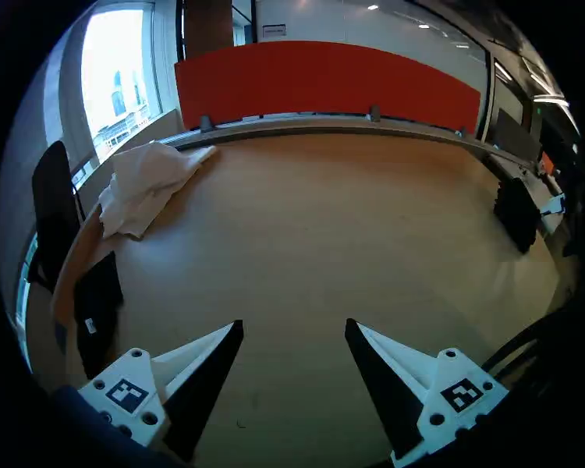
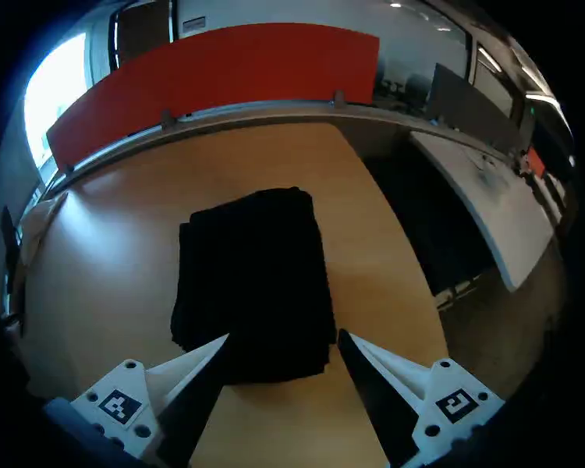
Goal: Fold towel
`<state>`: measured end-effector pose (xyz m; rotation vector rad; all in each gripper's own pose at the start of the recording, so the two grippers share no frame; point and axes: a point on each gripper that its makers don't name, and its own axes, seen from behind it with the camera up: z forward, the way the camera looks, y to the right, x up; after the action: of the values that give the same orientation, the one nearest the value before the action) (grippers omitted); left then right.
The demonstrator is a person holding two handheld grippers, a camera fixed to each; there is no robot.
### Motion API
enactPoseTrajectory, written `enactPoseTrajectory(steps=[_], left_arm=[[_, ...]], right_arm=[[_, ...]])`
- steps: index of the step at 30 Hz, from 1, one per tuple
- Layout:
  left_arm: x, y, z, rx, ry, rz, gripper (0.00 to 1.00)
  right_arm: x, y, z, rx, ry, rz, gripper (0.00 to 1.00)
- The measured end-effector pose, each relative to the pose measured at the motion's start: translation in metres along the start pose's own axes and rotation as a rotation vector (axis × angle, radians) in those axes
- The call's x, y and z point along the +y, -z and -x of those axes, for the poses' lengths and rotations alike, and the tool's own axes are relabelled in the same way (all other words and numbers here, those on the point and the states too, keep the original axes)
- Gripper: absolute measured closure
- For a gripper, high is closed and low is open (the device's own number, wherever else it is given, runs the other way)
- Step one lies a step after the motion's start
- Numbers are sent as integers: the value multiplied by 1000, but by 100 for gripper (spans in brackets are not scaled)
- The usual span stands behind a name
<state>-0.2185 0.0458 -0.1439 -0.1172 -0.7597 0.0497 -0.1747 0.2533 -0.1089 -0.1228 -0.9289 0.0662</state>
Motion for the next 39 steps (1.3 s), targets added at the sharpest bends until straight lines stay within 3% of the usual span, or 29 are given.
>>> enactPoseTrajectory(steps=[8,23,30,39], left_arm=[[-1,-1,-4,4,6,1,3],[3,-2,-14,29,4,5,3],[3,-2,-17,37,11,2,3],[5,-2,-23,55,4,0,3]], right_arm=[[-6,10,-18,98,1,42,2],[-20,49,-75,397,-58,79,2],[-26,64,-95,520,-56,97,2],[-33,79,-113,629,-75,99,2]])
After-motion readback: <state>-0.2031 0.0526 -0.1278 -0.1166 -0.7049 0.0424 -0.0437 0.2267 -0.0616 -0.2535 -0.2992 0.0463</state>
